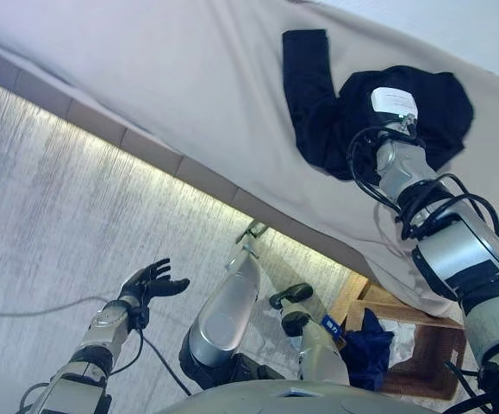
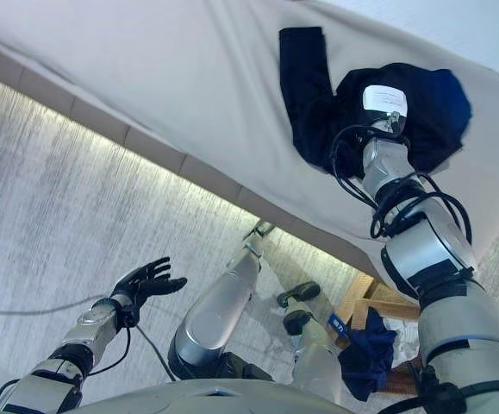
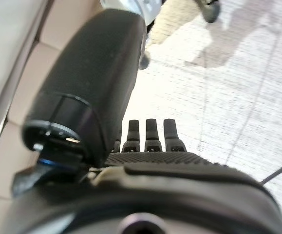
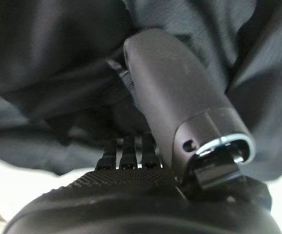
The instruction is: Pick up the clothes from the bed and place them into the basket
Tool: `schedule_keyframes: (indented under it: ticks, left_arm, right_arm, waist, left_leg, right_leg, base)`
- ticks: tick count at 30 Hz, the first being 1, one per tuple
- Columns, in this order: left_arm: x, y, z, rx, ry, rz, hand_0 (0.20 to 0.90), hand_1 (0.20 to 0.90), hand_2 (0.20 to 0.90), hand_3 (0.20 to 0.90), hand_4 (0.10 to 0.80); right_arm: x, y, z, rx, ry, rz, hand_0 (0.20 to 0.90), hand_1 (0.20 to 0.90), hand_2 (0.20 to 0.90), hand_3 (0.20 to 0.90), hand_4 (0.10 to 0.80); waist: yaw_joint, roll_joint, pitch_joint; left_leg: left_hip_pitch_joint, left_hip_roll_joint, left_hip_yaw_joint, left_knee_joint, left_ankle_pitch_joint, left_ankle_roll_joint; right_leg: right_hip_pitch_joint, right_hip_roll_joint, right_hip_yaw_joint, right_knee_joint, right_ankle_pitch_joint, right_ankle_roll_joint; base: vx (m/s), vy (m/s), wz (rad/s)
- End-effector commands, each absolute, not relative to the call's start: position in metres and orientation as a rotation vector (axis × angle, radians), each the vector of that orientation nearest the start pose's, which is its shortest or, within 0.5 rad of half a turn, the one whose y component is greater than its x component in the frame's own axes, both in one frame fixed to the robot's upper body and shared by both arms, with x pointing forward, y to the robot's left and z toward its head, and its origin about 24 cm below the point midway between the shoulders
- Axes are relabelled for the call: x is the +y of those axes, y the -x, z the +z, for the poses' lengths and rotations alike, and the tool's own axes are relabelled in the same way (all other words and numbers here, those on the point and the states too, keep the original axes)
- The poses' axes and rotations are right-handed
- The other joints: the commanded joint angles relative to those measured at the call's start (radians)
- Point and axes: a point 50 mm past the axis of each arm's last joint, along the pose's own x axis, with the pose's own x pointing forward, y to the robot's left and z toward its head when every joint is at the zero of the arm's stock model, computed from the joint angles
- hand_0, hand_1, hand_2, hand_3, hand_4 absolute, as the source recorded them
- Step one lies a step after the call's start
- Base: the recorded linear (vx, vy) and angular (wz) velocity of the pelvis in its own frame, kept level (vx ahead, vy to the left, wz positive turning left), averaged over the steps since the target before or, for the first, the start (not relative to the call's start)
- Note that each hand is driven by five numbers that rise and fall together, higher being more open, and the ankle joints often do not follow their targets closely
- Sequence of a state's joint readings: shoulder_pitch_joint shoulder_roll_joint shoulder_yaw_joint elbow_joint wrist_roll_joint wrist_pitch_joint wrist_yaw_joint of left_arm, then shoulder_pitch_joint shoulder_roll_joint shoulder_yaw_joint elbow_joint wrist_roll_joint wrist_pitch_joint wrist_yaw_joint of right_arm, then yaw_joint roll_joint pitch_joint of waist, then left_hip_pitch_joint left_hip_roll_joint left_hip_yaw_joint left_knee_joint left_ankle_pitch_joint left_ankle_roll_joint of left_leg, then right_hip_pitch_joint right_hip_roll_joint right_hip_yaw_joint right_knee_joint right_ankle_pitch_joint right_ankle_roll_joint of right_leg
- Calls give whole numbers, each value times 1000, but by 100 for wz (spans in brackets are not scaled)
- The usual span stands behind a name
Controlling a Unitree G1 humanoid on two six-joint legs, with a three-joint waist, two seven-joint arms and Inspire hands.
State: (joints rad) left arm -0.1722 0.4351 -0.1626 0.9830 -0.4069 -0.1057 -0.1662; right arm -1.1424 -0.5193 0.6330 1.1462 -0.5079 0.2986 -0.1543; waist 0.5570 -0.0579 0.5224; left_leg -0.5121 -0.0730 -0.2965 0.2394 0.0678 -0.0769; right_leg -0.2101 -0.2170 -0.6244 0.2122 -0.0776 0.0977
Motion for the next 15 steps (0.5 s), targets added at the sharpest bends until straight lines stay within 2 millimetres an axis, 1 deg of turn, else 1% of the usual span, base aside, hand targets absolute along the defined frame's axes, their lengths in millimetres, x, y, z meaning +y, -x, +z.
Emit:
schedule_keyframes:
  ticks: [1,4,5,6,7,8,9,10,11,12,13,15]
  left_arm:
    - [280,-195,-87,678,-81,25,900,900,900,900,800]
    - [278,-196,-86,670,-83,14,900,900,900,900,800]
    - [277,-197,-85,662,-96,-1,900,900,900,900,800]
    - [277,-197,-84,661,-98,-4,900,900,900,900,800]
    - [277,-198,-84,661,-103,-7,900,900,900,900,800]
    - [277,-199,-83,661,-106,-9,900,900,900,900,800]
    - [277,-200,-82,663,-114,-8,900,900,900,900,800]
    - [278,-200,-82,664,-118,-7,900,900,900,900,800]
    - [279,-197,-83,666,-118,2,900,900,900,900,800]
    - [279,-195,-84,668,-121,10,900,900,900,900,800]
    - [280,-194,-85,670,-124,14,900,900,900,900,800]
    - [282,-188,-89,677,-124,44,900,900,900,900,800]
  right_arm:
    - [-252,-413,205,275,1519,-386,900,900,900,900,800]
    - [-258,-411,201,370,1505,-363,900,900,900,900,800]
    - [-261,-409,194,434,1475,-328,415,415,415,335,235]
    - [-261,-409,193,439,1469,-321,324,324,324,227,127]
    - [-260,-410,192,434,1458,-313,300,300,300,200,100]
    - [-259,-410,191,418,1450,-317,300,300,300,200,100]
    - [-250,-414,201,300,1418,-349,300,300,300,200,100]
    - [-246,-415,207,244,1397,-369,300,300,300,200,100]
    - [-235,-418,223,87,1348,-409,300,300,300,200,100]
    - [-227,-419,235,-5,1316,-440,300,300,300,200,100]
    - [-222,-419,242,-62,1300,-454,300,300,300,200,100]
    - [-206,-414,269,-290,1228,-517,300,300,300,200,100]
  waist:
    - [22,-1,-2]
    - [27,2,-2]
    - [32,5,-2]
    - [32,5,-2]
    - [32,6,-2]
    - [32,6,-2]
    - [27,5,-2]
    - [25,4,-2]
    - [13,-2,-2]
    - [5,-8,-2]
    - [-1,-13,-2]
    - [-24,-29,-2]
  left_leg:
    - [-11,-2,107,-59,-43,103]
    - [-31,-4,99,-56,-39,101]
    - [-43,-5,91,-59,-36,100]
    - [-46,-5,88,-60,-35,100]
    - [-49,-4,86,-62,-33,99]
    - [-50,-3,85,-63,-32,98]
    - [-47,1,82,-65,-35,96]
    - [-44,4,82,-67,-36,95]
    - [-36,12,87,-66,-42,93]
    - [-28,16,91,-67,-48,92]
    - [-21,19,94,-67,-52,92]
    - [7,32,106,-70,-68,91]
  right_leg:
    - [-23,-27,-4,164,-15,-6]
    - [-39,-27,-8,172,-20,-5]
    - [-55,-27,-16,179,-19,-2]
    - [-59,-27,-18,179,-19,-1]
    - [-62,-26,-21,179,-18,1]
    - [-65,-24,-23,178,-18,2]
    - [-68,-20,-19,173,-12,7]
    - [-68,-18,-17,169,-9,8]
    - [-68,-11,-7,162,-1,11]
    - [-66,-6,2,159,4,11]
    - [-64,-4,7,157,6,12]
    - [-53,5,34,147,14,13]
  base:
    - [16,-9,9]
    - [10,-30,5]
    - [9,-60,5]
    - [10,-63,8]
    - [6,-39,11]
    - [13,-79,13]
    - [11,-81,12]
    - [5,-93,9]
    - [-7,-64,5]
    - [-11,-57,1]
    - [-10,-51,-4]
    - [-10,-43,-13]
